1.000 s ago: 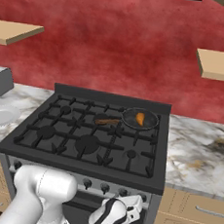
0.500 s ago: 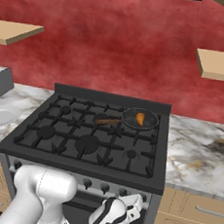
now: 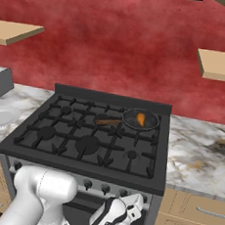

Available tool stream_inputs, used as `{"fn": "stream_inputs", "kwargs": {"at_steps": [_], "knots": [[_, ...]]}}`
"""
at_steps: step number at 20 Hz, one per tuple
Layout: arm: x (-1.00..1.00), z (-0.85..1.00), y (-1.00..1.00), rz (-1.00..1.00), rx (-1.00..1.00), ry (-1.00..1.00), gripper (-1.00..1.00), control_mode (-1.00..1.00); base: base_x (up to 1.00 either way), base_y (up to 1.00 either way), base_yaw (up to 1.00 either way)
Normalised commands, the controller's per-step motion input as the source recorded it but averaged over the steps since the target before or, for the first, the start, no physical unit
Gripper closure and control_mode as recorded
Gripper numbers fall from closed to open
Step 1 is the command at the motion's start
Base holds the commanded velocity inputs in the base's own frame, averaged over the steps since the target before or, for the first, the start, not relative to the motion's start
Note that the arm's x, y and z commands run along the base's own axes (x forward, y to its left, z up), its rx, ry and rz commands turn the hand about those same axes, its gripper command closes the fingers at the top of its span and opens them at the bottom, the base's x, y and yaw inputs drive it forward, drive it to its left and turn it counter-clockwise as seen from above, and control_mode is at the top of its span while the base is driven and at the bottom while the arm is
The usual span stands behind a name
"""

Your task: Pick the croissant and place it on the pan. Then turn on the stove to warm the croissant.

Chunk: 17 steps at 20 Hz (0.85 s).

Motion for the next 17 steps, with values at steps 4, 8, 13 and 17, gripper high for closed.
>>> {"fn": "stream_inputs", "kwargs": {"at_steps": [4,8,13,17], "knots": [[0.0,0.0,0.0,0.14,-0.1,0.0,1.0,-1.0,0.0,0.0,0.0],[0.0,0.0,0.0,0.14,-0.1,0.0,1.0,-1.0,0.0,0.0,0.0],[0.0,0.0,0.0,0.14,-0.1,0.0,1.0,-1.0,0.0,0.0,0.0],[0.0,0.0,0.0,0.15,-0.1,0.0,1.0,-1.0,0.0,0.0,0.0]]}}
